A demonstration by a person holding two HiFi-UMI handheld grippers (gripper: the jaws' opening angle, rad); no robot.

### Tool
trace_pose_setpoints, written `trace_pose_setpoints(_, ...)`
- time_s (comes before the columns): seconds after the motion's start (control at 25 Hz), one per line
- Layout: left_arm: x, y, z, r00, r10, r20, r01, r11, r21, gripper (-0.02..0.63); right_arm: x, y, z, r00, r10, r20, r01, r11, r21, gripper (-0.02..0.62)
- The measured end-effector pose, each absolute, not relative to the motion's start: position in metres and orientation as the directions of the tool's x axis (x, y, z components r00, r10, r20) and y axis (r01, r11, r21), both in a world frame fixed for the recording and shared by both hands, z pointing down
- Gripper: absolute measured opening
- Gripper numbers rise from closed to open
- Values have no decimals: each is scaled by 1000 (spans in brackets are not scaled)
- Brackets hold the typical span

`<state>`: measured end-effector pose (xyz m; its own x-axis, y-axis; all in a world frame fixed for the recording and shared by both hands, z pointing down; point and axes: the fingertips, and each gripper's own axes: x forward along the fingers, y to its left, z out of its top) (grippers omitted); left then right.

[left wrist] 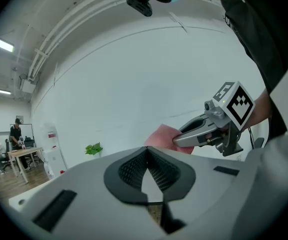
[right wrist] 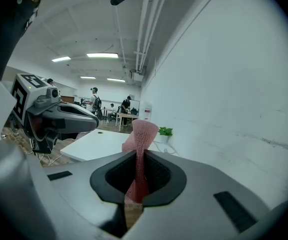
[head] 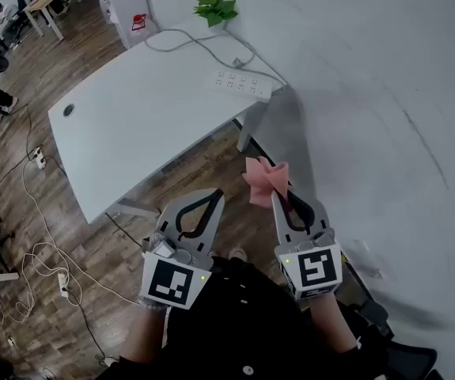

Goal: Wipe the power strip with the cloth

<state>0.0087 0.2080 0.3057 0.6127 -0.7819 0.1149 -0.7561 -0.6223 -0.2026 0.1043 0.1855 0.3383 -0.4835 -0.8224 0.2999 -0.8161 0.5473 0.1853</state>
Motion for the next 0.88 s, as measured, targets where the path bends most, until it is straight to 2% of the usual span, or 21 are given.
trace_pose_setpoints(0.88,-35,208,299,619,-781,82,-751,-619,-228,14,74,187,333,-432,-858,279,-847,492,202,54)
